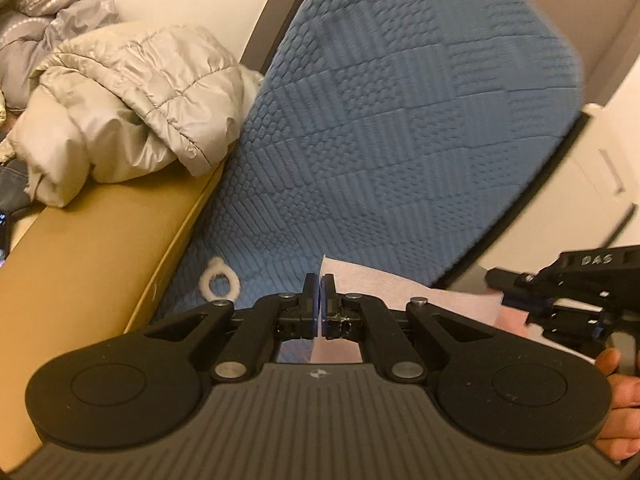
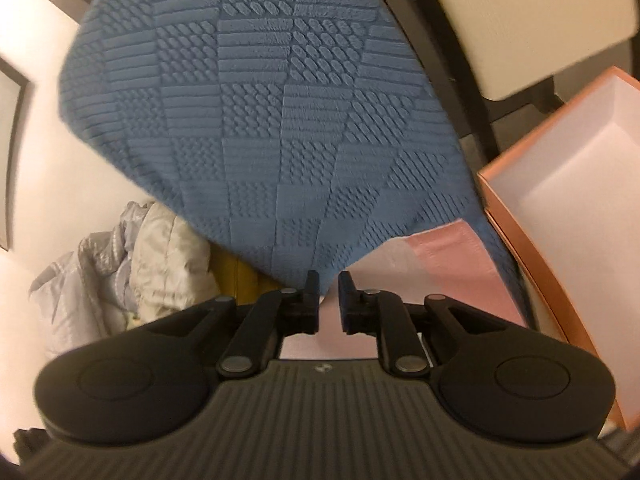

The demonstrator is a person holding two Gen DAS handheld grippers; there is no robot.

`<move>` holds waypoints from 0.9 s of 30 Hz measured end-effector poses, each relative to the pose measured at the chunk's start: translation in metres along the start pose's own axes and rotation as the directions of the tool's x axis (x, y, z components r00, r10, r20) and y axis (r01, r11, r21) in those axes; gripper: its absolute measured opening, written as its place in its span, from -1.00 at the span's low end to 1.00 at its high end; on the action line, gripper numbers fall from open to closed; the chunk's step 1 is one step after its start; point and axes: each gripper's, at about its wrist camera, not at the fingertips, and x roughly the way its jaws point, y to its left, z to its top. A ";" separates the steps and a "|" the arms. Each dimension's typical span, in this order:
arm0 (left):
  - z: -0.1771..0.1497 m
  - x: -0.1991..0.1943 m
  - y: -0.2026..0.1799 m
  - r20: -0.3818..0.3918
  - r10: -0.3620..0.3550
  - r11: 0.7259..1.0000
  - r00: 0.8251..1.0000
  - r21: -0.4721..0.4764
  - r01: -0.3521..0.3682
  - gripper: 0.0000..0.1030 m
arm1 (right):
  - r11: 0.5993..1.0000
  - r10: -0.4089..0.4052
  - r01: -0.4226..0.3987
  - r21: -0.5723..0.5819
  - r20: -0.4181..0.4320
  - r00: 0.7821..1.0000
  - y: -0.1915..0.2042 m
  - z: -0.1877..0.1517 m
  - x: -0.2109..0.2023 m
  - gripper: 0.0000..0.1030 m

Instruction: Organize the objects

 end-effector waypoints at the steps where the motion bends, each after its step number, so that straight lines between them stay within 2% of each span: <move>1: 0.005 0.011 0.002 -0.003 0.008 1.000 1.000 -0.002 -0.008 -0.97 | 1.000 0.003 -0.003 -0.006 0.002 1.000 0.000 0.006 0.008 -0.72; 3: 0.016 0.034 0.007 -0.004 0.032 0.999 0.999 0.000 -0.032 -0.97 | 1.000 -0.001 0.001 -0.025 0.004 1.000 0.002 0.018 0.029 -0.71; 5: 0.027 0.056 0.012 -0.006 0.049 0.999 0.999 -0.001 -0.049 -0.98 | 0.999 0.000 -0.001 -0.045 -0.004 1.000 0.004 0.030 0.046 -0.58; 7: 0.039 0.076 0.015 -0.003 0.076 0.997 0.997 0.005 -0.076 -0.98 | 0.998 0.026 -0.026 -0.062 0.000 1.000 0.007 0.041 0.056 -0.18; 8: 0.044 0.086 0.017 0.000 0.089 0.996 0.996 0.007 -0.089 -0.99 | 0.997 0.040 -0.039 -0.074 0.008 0.999 0.008 0.046 0.059 -0.13; 13: 0.071 0.123 0.022 0.021 0.138 0.990 0.990 0.034 -0.138 -0.99 | 0.981 0.088 -0.077 -0.177 0.055 0.995 0.010 0.057 0.051 -0.09; 17: 0.087 0.144 0.024 0.031 0.163 0.985 0.986 0.058 -0.164 -0.98 | 0.968 0.087 -0.066 -0.240 0.077 0.993 -0.001 0.051 0.034 -0.08; 19: 0.094 0.148 0.025 0.019 0.147 0.987 0.989 0.060 -0.148 -0.95 | 0.961 0.083 -0.061 -0.269 0.074 0.994 -0.011 0.040 0.025 -0.08; 20: 0.096 0.149 0.026 0.012 0.144 0.988 0.990 0.056 -0.144 -0.86 | 0.959 0.080 -0.056 -0.279 0.074 0.994 -0.017 0.034 0.021 -0.08; 22: 0.100 0.144 0.029 0.011 0.120 0.991 0.993 0.050 -0.120 -0.46 | 0.955 0.066 -0.040 -0.294 0.080 0.995 -0.028 0.020 0.014 -0.08; 23: 0.101 0.139 0.030 0.022 0.111 0.993 0.994 0.047 -0.112 -0.04 | 0.954 0.061 -0.034 -0.298 0.083 0.995 -0.034 0.012 0.011 -0.08; 24: 0.102 0.134 0.030 0.033 0.108 0.993 0.994 0.049 -0.110 0.24 | 0.954 0.060 -0.032 -0.297 0.085 0.995 -0.041 0.004 0.007 -0.08; 27: 0.107 0.115 0.031 0.062 0.090 0.994 0.994 0.061 -0.094 0.31 | 0.959 0.070 -0.049 -0.278 0.066 0.995 -0.058 -0.013 0.004 -0.08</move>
